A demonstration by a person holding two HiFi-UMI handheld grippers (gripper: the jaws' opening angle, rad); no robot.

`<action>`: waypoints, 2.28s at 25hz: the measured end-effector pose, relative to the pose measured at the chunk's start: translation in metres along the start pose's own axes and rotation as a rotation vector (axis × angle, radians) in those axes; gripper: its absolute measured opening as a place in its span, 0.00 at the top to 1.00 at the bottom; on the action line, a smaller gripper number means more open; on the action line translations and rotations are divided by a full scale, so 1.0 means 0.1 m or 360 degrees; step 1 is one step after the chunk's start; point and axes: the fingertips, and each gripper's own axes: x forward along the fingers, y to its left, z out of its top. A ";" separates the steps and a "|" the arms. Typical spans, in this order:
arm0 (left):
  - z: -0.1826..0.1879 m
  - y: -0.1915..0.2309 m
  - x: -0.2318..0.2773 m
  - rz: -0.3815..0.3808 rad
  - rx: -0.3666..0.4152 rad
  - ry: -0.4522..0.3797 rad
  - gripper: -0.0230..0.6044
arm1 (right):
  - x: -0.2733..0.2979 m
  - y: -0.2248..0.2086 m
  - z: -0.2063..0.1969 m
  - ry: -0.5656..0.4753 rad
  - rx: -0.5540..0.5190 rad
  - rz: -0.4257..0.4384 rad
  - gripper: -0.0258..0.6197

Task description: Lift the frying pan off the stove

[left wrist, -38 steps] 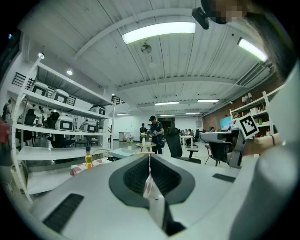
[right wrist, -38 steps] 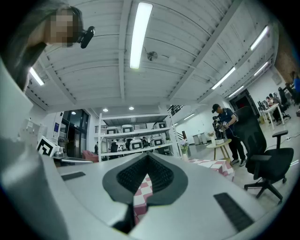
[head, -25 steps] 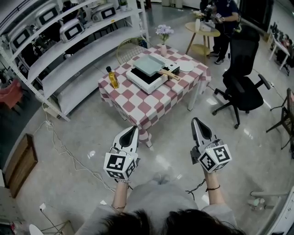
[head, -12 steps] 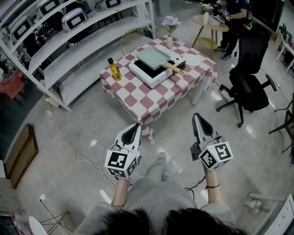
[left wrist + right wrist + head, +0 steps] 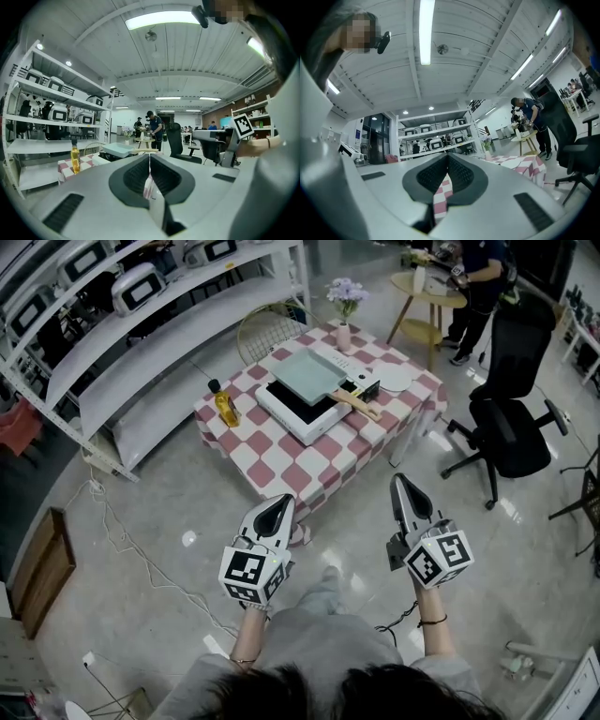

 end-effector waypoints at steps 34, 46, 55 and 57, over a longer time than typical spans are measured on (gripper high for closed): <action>-0.05 0.46 1.53 -0.0193 -0.0126 0.0073 0.92 | 1.19 -0.96 -0.07 0.0073 0.0033 -0.0075 0.93; -0.03 0.60 2.15 -0.0026 -0.0237 0.0123 0.92 | 1.90 -1.54 0.02 0.0165 0.0052 0.0118 0.92; -0.08 0.70 2.55 0.0138 -0.0381 0.0174 0.92 | 2.46 -1.76 -0.07 0.0312 0.0101 0.0370 0.93; -0.10 0.72 2.61 0.0176 -0.0422 0.0194 0.92 | 2.59 -1.76 -0.12 0.0356 0.0115 0.0441 0.93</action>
